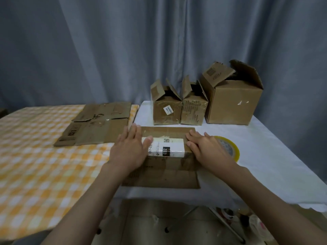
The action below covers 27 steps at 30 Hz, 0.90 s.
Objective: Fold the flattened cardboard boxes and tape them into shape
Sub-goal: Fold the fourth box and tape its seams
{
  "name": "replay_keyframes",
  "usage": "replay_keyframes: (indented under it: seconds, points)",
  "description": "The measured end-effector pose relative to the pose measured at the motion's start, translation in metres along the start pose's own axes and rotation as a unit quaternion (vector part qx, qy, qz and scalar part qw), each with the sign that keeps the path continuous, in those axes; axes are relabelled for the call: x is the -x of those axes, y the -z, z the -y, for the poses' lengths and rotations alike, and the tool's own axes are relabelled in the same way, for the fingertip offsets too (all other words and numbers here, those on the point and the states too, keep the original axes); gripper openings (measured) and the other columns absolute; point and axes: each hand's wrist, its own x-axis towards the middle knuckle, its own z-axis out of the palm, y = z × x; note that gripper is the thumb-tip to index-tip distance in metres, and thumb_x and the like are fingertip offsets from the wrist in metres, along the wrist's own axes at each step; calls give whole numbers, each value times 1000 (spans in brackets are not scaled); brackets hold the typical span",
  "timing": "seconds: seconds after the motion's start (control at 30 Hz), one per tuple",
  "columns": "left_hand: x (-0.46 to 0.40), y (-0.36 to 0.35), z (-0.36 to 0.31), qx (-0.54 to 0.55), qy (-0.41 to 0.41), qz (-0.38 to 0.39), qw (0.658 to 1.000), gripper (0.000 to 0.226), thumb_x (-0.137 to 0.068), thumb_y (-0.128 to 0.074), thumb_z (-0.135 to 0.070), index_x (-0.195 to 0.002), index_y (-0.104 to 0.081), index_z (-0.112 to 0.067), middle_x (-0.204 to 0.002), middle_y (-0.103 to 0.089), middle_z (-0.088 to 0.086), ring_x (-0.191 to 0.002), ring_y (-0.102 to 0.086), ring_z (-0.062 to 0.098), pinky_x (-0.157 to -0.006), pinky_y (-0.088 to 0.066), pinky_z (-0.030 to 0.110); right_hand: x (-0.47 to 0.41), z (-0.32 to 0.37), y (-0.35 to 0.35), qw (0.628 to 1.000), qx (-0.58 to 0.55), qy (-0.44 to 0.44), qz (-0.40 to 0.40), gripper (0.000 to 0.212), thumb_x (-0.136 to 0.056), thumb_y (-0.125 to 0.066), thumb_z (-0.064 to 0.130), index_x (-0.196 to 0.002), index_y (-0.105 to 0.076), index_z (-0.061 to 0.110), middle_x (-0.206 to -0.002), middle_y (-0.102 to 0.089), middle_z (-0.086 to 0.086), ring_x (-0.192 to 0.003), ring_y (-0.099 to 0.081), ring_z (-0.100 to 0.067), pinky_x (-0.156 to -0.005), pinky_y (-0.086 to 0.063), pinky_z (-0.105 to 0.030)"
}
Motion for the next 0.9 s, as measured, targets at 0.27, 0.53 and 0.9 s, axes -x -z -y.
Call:
replay_keyframes:
  seconds: [0.27,0.53,0.9]
  points:
    - [-6,5,28,166,60,-92,980,38,-93,-60,-50,-113,-61,-18,-81,-62,-7,-66,-53,9,-50,-34,20,-6,8,7,971,-183,-116,-102,30,-95,-67,23,-124,-71,19,-122,-71,2,-103,-60,-6,-83,-41,-16]
    - [-5,-4,25,187,77,-98,974,40,-98,-54,-45,-121,-57,-13,-100,-68,5,-80,-44,21,-60,-34,32,-19,7,4,945,-219,-220,-101,28,-87,-77,26,-112,-73,17,-74,-70,5,-77,-66,-12,-80,-54,-33]
    - [-7,-14,24,482,181,-175,840,35,-84,-77,-35,-114,-72,-17,-67,-67,-21,-63,-63,-9,-59,-50,17,-23,2,15,924,-260,-275,-61,20,-85,-77,38,-96,-75,21,-93,-75,-4,-87,-65,-20,-84,-55,-41]
